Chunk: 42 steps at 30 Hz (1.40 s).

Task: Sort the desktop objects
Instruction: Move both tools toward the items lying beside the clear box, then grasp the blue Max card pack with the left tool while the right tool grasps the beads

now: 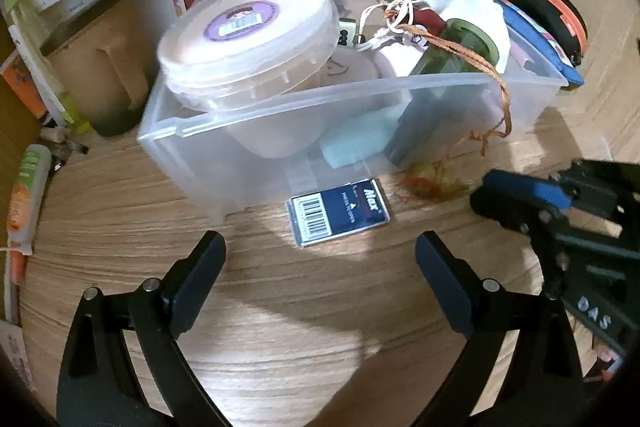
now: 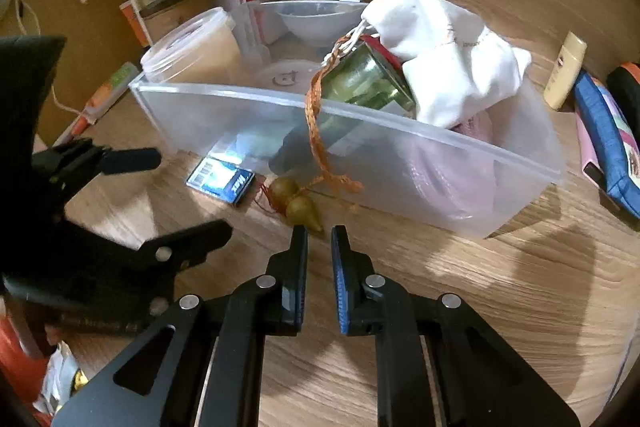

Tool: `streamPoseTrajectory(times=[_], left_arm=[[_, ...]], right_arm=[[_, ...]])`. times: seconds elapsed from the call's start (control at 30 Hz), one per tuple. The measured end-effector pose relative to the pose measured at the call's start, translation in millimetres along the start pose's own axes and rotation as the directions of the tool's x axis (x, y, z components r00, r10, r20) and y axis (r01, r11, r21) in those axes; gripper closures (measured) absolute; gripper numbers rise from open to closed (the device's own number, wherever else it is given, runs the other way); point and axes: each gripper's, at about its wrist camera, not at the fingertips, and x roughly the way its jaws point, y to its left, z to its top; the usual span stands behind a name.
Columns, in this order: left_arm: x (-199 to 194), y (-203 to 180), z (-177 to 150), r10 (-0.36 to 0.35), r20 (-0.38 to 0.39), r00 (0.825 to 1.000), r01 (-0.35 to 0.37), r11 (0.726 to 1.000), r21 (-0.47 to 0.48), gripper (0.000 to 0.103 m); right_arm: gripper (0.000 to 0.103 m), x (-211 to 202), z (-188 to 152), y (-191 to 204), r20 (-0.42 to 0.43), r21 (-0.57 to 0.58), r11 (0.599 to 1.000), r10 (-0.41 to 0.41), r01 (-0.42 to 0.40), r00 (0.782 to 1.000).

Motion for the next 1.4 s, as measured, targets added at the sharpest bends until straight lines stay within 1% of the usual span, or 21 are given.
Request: streamPoseTrajectory(times=[0.1,0.13,0.23,0.3,0.33,0.37,0.4,0.47,0.5,0.7,0.77,0.87,0.97,1.03,1.1,1.17,1.23,1.3,1.4], left_arm=[[5.5,-0.3,4.0,0.006,-0.015,1.000,-0.006,1.000,-0.026,0.009],[7.0,0.1,5.1,0.003,-0.020,1.000,-0.003,0.999,-0.035,0.014],[10.0,-1.0,8.2,0.036,-0.015,0.999,-0.037,0.998,-0.045,0.018],[10.6,-1.8,9.6,0.039,-0.006,0.999,-0.040,0.998,-0.048,0.022],[10.3,-2.1,9.5,0.045,-0.001,0.999,-0.045,0.998,-0.048,0.024],[9.6,-2.1,8.6,0.047,0.004,0.999,-0.047,0.998,-0.046,0.028],[8.3,-1.5,7.2,0.047,0.010,0.999,-0.047,0.998,-0.044,0.031],[4.6,1.0,3.7,0.038,0.024,0.999,-0.037,0.999,-0.037,0.052],[2.7,2.7,1.8,0.039,0.028,0.999,-0.038,0.999,-0.032,0.053],[-1.9,13.2,-6.9,0.019,0.037,0.999,-0.018,0.999,-0.030,0.054],[-3.5,19.4,-8.3,0.011,0.043,0.999,-0.009,0.999,-0.048,0.054],[-7.5,32.0,-10.2,-0.031,0.057,0.998,0.036,0.995,-0.090,0.054],[-13.7,39.1,-13.7,-0.042,0.080,0.996,0.050,0.993,-0.108,0.054],[-14.7,41.8,-14.9,-0.040,0.081,0.996,0.049,0.992,-0.114,0.054],[-14.7,45.4,-15.3,-0.063,0.079,0.995,0.072,0.990,-0.119,0.054],[-18.5,42.5,-18.0,-0.064,0.080,0.995,0.073,0.989,-0.125,0.054],[-27.5,37.6,-25.1,-0.061,0.084,0.995,0.071,0.990,-0.124,0.054],[-30.2,40.4,-22.5,-0.059,0.084,0.995,0.069,0.991,-0.117,0.054],[-25.6,32.5,-18.1,-0.066,0.084,0.994,0.075,0.991,-0.109,0.054]], right_arm=[[0.092,0.1,1.5,-1.4,-0.003,-0.024,1.000,-0.009,0.009,1.000],[0.092,-0.8,0.9,-1.9,-0.003,-0.030,1.000,-0.006,0.006,1.000],[0.091,-2.6,0.7,-3.6,-0.002,-0.034,0.999,-0.002,0.002,1.000],[0.089,-1.1,2.5,-2.4,-0.004,-0.042,0.999,-0.005,0.005,1.000],[0.085,0.3,3.7,-1.3,-0.007,-0.047,0.999,-0.010,0.010,1.000],[0.080,3.1,5.7,0.4,-0.013,-0.050,0.999,-0.008,0.007,1.000],[0.078,4.7,7.2,1.1,-0.015,-0.051,0.999,-0.003,0.002,1.000],[0.072,8.0,10.0,3.3,-0.019,-0.052,0.999,0.001,-0.002,1.000],[0.072,9.9,11.4,4.4,-0.022,-0.053,0.999,0.003,-0.004,1.000],[0.072,22.8,21.3,11.6,-0.044,-0.046,0.999,0.004,-0.006,0.999],[0.072,25.2,23.2,14.7,-0.043,-0.042,0.999,0.005,-0.007,0.999],[0.072,29.0,26.6,17.2,-0.041,-0.022,1.000,0.014,-0.015,0.999],[0.072,32.1,28.7,21.9,-0.040,-0.031,0.999,0.020,-0.021,0.999],[0.072,34.5,31.3,26.0,-0.037,-0.048,0.999,0.009,-0.010,0.999],[0.079,35.8,33.9,28.6,-0.036,-0.056,0.998,0.010,-0.012,0.999],[0.086,35.1,33.3,30.4,-0.035,-0.062,0.998,0.016,-0.018,0.999],[0.088,32.3,30.1,31.0,-0.039,-0.064,0.997,0.041,-0.044,0.998],[0.088,26.4,26.3,30.7,-0.029,-0.073,0.997,0.037,-0.039,0.999],[0.088,17.4,20.7,29.6,-0.014,-0.070,0.997,0.041,-0.042,0.999]])
